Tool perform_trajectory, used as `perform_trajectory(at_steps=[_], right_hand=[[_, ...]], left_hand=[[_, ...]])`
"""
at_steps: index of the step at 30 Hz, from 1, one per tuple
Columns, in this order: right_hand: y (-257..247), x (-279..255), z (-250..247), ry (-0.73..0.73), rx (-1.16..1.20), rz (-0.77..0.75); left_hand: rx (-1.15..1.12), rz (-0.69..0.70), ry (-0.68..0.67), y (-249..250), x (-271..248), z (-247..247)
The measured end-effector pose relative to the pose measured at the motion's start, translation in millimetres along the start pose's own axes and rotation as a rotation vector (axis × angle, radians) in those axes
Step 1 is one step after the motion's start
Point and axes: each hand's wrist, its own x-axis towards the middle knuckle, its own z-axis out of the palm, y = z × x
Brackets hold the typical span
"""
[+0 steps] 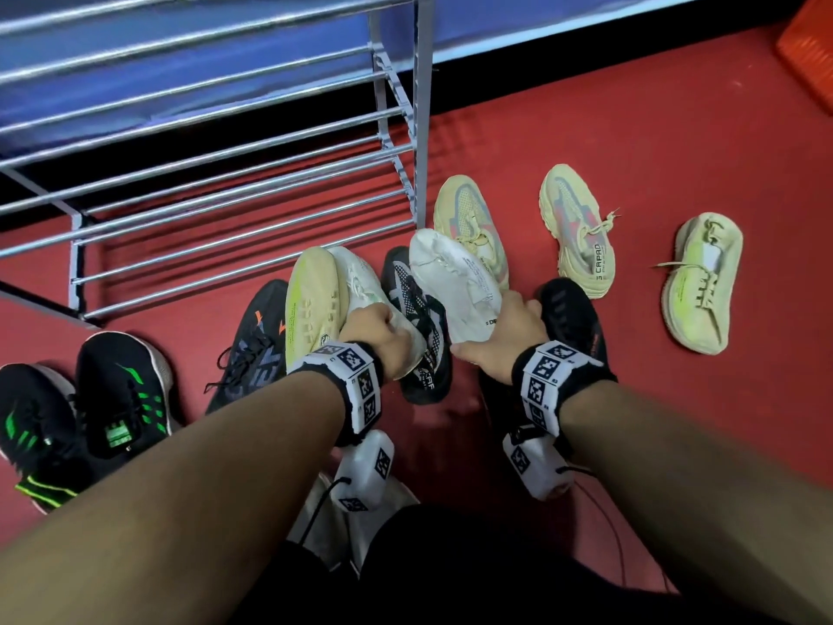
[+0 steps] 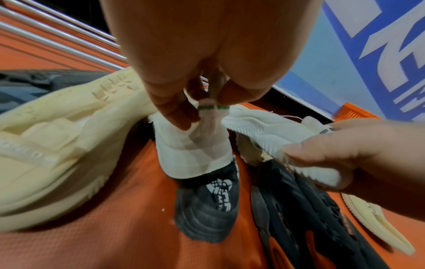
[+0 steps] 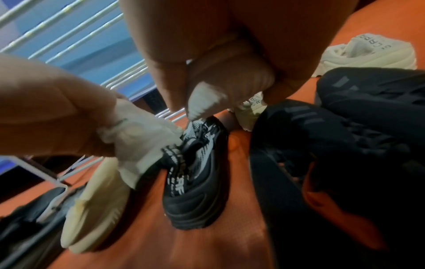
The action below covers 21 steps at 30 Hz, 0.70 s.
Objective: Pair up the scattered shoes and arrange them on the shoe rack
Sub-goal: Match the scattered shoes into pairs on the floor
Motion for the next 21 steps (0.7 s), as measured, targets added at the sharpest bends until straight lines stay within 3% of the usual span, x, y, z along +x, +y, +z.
perform_trajectory(at_steps=[7, 10, 14, 21], right_hand=[[-8.5, -3.3, 12.4, 0.001, 0.065, -0.021], [-13.1, -5.6, 16.4, -0.062, 0.016, -0.06], [-7.7, -3.4, 20.6, -0.249, -0.054, -0.039], [-4.9, -7.5, 24.9, -0.24, -0.047, -0.092]], left_hand=[[0.069, 0.162, -0.053, 4.1, -19.5, 11.9], [0.108, 0.176, -0.098, 0.4, -24.2, 17.1], [0.197, 0.099, -0.157, -3.5, -25.6, 8.8], [0.07, -0.134, -0.099, 3.3, -14.4, 16.2]])
